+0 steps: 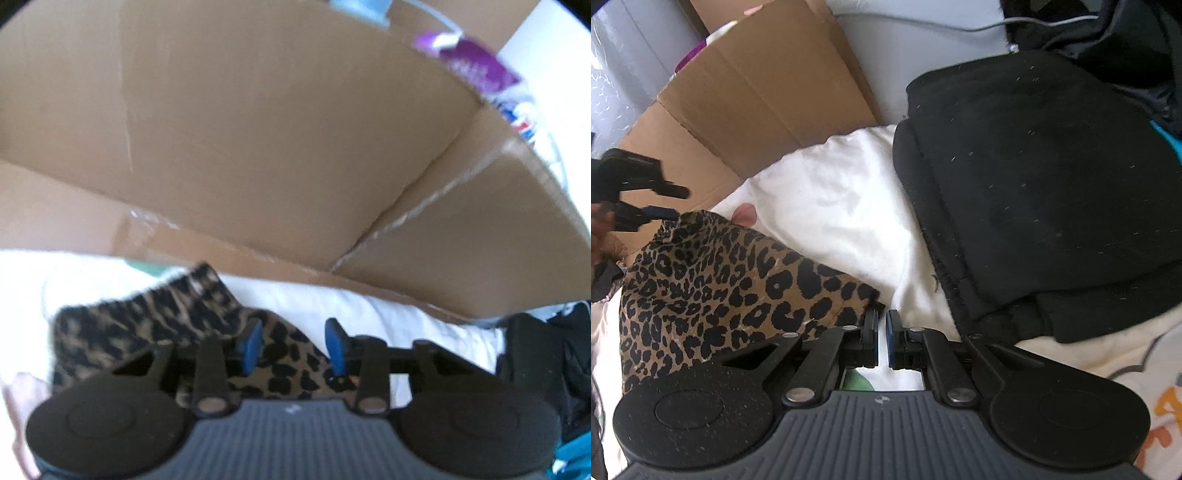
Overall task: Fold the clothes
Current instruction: 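Open both grippers and release the folded trousers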
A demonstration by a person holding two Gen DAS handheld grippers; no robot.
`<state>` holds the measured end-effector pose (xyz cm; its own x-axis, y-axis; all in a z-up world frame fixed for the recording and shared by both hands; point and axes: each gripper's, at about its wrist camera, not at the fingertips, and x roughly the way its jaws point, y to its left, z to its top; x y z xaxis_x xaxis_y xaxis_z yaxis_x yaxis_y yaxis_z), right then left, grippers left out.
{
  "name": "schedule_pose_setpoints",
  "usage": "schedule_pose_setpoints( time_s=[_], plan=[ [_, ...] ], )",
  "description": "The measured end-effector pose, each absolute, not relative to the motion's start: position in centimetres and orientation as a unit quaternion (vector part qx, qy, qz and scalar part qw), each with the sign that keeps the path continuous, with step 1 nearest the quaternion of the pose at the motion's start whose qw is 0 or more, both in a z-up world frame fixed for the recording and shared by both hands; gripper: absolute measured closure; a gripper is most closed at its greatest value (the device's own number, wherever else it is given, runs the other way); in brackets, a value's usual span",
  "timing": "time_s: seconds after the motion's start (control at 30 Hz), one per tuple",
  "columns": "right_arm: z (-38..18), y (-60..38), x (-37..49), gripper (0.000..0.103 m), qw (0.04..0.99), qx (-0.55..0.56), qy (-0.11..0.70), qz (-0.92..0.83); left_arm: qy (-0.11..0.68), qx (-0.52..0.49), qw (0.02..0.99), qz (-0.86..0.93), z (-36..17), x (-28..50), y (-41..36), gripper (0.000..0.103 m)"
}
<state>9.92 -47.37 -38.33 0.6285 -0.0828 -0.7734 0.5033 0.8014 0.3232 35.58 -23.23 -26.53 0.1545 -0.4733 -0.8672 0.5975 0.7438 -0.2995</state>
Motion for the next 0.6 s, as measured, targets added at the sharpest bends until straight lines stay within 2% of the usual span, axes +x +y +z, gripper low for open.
schedule_pose_setpoints(
  time_s=[0.23,0.47,0.6],
  plan=[
    [-36.6,-46.4,10.2,0.088,0.882,0.222,0.381,-0.168,0.513,0.112,0.789,-0.320,-23.7,39.1,-20.4,0.060],
    [-36.3,-45.0,12.9,0.088,0.895,0.223,0.370,-0.115,0.499,0.168,0.785,-0.327,-25.1,40.4,-19.1,0.048],
    [-37.2,-44.6,14.8,0.088,0.888,0.217,0.396,-0.092,0.493,0.185,0.773,-0.354,-26.5,39.9,-19.1,0.048]
  ],
)
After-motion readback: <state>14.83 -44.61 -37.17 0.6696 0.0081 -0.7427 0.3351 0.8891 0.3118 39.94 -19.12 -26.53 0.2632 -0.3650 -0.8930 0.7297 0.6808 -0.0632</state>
